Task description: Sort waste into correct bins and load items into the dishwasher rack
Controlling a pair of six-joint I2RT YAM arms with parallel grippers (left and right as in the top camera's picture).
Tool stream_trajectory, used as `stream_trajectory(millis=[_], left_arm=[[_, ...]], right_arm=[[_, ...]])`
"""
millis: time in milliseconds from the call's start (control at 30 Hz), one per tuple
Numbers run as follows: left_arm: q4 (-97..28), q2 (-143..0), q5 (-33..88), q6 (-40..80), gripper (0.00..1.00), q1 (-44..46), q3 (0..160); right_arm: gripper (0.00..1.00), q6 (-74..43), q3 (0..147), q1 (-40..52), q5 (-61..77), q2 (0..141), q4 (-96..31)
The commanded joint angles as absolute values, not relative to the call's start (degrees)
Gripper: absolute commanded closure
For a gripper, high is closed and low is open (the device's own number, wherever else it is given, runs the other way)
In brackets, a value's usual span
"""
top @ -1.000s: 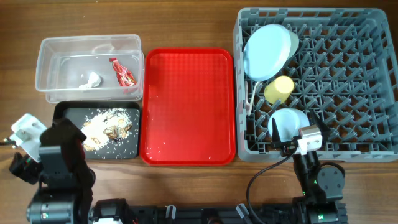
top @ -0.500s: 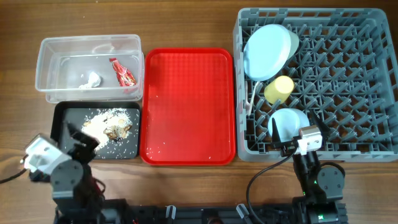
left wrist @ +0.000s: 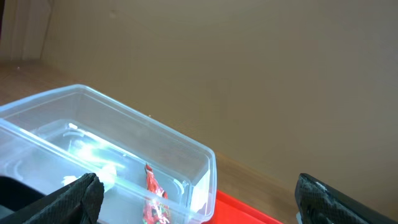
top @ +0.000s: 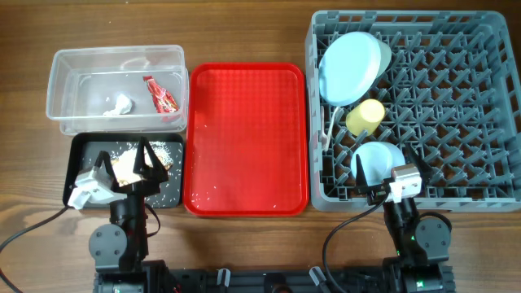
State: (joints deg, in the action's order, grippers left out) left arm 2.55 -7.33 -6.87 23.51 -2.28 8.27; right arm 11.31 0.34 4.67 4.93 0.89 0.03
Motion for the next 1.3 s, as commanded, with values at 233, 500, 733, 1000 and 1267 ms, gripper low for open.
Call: stream_trajectory(millis=[233, 500, 733, 1000, 1267], left_arm=[[0.3, -1.6, -5.2, 24.5, 0.00, -2.0, 0.3], [-4.3, -1.4, -0.5, 13.7, 0.00, -2.0, 0.3], [-4.4, -1.4, 1.9, 2.7, 0.00, 0.8, 0.3], [-4.4, -1.4, 2.0, -0.9, 0.00, 0.7, 0.3], [-4.3, -1.4, 2.5, -0.9, 0.00, -0.1, 0.3]], right_arm=[[0.00, 12.0, 0.3, 4.4, 5.7, 0.2, 0.3], [0.00, 12.0, 0.3, 4.4, 5.7, 0.2, 0.3], [0.00, 12.0, 0.3, 4.4, 5.7, 0.2, 0.3], [0.00, 12.0, 0.3, 4.4, 5.7, 0.2, 0.3], [0.00, 12.0, 0.3, 4.4, 5.7, 0.2, 0.3]])
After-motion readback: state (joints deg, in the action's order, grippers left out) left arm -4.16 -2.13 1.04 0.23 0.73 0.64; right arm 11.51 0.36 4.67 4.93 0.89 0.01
